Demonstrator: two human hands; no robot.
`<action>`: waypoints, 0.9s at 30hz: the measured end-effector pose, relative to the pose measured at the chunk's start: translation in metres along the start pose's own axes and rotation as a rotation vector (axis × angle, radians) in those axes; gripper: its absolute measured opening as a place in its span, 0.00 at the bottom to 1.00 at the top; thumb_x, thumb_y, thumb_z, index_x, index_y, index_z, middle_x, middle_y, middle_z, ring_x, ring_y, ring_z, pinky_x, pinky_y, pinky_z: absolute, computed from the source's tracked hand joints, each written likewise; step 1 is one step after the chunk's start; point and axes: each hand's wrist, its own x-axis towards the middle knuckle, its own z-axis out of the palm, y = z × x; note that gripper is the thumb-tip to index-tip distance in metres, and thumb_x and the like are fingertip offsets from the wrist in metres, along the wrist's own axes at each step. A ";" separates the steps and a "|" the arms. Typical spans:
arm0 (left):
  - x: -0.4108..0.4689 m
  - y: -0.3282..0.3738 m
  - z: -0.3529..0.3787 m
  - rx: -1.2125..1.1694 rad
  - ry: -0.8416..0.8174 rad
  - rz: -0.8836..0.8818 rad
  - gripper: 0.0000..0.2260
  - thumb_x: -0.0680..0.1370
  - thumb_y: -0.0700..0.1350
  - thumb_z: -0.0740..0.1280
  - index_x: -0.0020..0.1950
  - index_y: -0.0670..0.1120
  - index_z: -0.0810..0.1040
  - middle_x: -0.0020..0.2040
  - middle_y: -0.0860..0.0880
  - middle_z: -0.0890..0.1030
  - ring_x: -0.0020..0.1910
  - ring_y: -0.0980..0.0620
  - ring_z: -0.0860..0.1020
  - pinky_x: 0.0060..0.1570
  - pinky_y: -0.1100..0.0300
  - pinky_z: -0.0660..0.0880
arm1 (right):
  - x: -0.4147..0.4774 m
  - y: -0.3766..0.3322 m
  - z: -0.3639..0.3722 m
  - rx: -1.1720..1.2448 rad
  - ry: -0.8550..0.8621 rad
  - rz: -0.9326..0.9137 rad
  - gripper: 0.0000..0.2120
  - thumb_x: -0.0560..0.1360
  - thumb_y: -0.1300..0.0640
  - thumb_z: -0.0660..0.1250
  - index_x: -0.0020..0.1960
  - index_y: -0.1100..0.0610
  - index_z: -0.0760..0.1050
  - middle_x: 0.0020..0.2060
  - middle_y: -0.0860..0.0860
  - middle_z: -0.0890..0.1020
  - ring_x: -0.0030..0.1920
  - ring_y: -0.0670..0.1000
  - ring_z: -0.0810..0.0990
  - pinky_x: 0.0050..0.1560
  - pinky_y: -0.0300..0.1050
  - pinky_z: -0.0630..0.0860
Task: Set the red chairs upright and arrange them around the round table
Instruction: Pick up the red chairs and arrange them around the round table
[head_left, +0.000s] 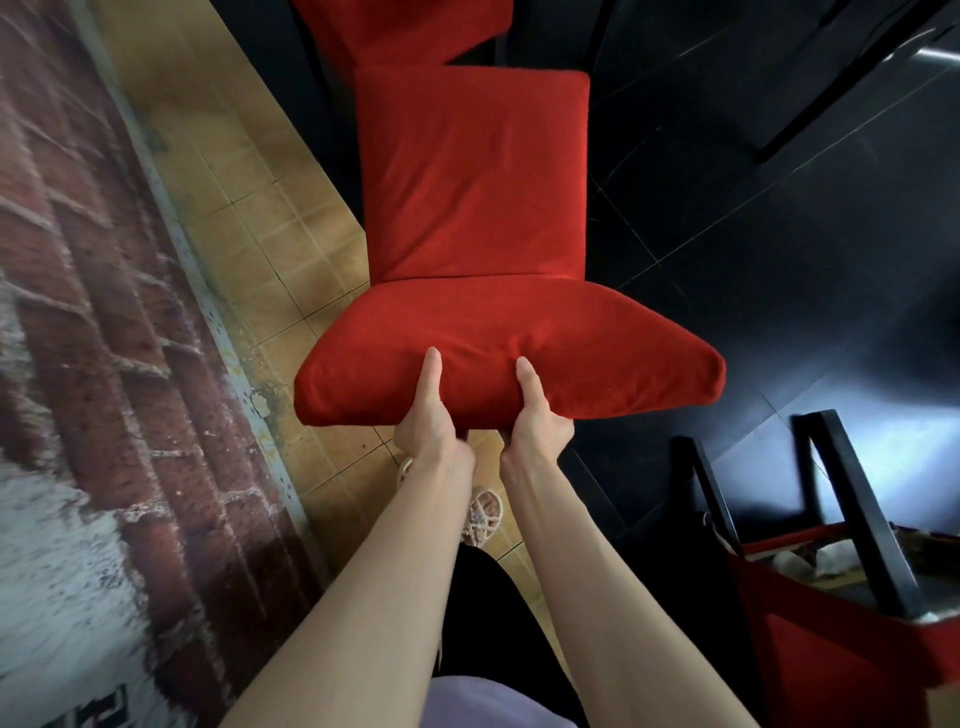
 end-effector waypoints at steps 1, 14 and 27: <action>0.001 0.004 -0.003 0.009 -0.004 0.017 0.25 0.60 0.55 0.82 0.50 0.47 0.78 0.48 0.50 0.83 0.43 0.49 0.84 0.33 0.60 0.78 | -0.005 0.003 0.002 0.012 -0.020 -0.008 0.34 0.66 0.55 0.80 0.68 0.58 0.72 0.58 0.52 0.81 0.57 0.53 0.81 0.60 0.55 0.78; 0.004 0.038 0.028 0.089 -0.117 0.213 0.39 0.61 0.55 0.82 0.68 0.45 0.73 0.60 0.49 0.81 0.55 0.49 0.81 0.57 0.52 0.79 | -0.008 -0.026 0.039 -0.047 -0.208 -0.132 0.34 0.68 0.51 0.79 0.69 0.54 0.69 0.59 0.51 0.80 0.57 0.52 0.81 0.55 0.55 0.81; 0.014 0.071 0.076 0.187 -0.175 0.245 0.36 0.63 0.57 0.81 0.65 0.48 0.71 0.57 0.52 0.79 0.52 0.52 0.77 0.50 0.59 0.74 | 0.014 -0.054 0.089 -0.075 -0.209 -0.147 0.39 0.66 0.46 0.79 0.71 0.53 0.66 0.62 0.51 0.78 0.60 0.54 0.79 0.55 0.58 0.81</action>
